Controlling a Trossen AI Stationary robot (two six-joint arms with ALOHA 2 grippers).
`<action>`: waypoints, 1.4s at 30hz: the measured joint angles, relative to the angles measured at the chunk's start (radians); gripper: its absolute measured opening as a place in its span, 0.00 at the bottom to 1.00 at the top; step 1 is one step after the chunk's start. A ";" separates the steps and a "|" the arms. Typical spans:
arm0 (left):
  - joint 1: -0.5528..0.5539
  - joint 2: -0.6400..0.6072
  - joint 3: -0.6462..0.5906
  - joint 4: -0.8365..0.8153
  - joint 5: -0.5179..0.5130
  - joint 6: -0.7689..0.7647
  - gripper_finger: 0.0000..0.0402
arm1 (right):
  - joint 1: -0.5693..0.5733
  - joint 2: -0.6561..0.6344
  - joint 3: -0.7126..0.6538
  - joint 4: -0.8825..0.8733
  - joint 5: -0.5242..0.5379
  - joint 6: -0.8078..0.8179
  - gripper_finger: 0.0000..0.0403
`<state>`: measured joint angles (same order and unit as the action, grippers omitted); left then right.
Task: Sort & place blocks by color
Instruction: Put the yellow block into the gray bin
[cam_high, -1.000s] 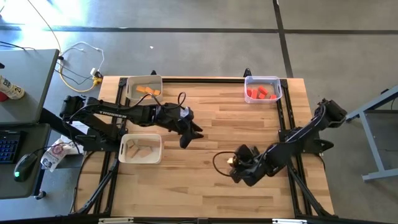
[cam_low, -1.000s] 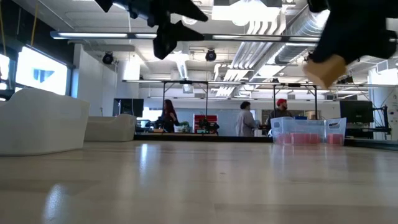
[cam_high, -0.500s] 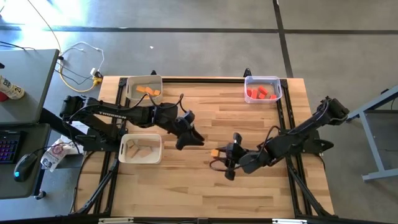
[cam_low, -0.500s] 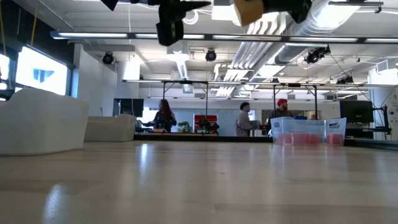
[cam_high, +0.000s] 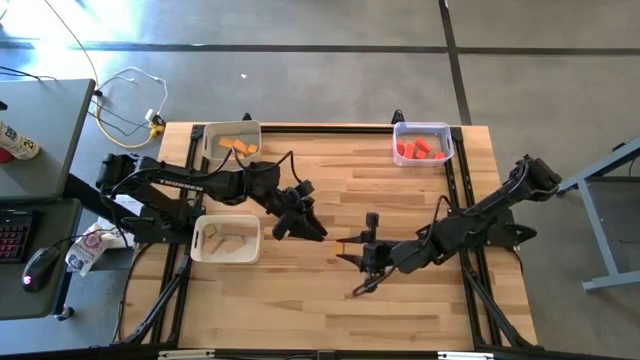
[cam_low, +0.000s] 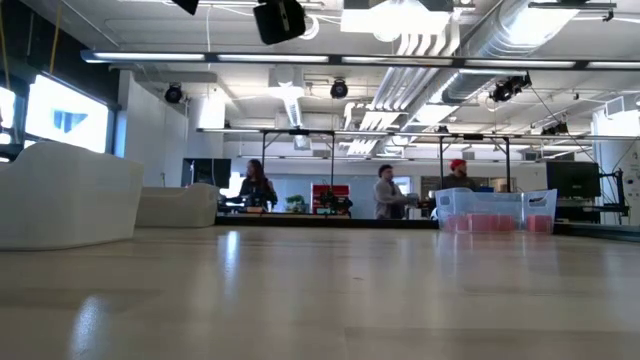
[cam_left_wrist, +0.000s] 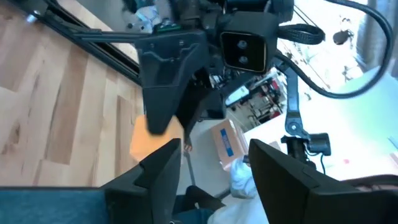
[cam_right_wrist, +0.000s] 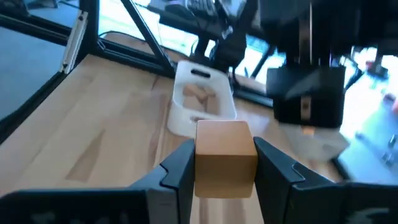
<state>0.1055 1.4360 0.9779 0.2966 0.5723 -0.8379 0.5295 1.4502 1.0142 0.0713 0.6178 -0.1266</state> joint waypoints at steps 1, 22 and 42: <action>0.000 0.000 0.000 0.000 0.006 0.000 0.45 | 0.003 0.000 0.000 0.017 0.000 -0.037 0.27; -0.002 0.000 0.000 0.000 -0.114 0.003 0.52 | -0.054 0.001 0.000 0.185 0.030 -0.326 0.27; 0.015 0.000 0.000 -0.001 -0.105 0.075 0.40 | -0.115 0.001 0.001 0.231 0.023 -0.376 0.27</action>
<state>0.1203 1.4357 0.9779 0.2958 0.4671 -0.7632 0.4149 1.4509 1.0149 0.3023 0.6405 -0.5027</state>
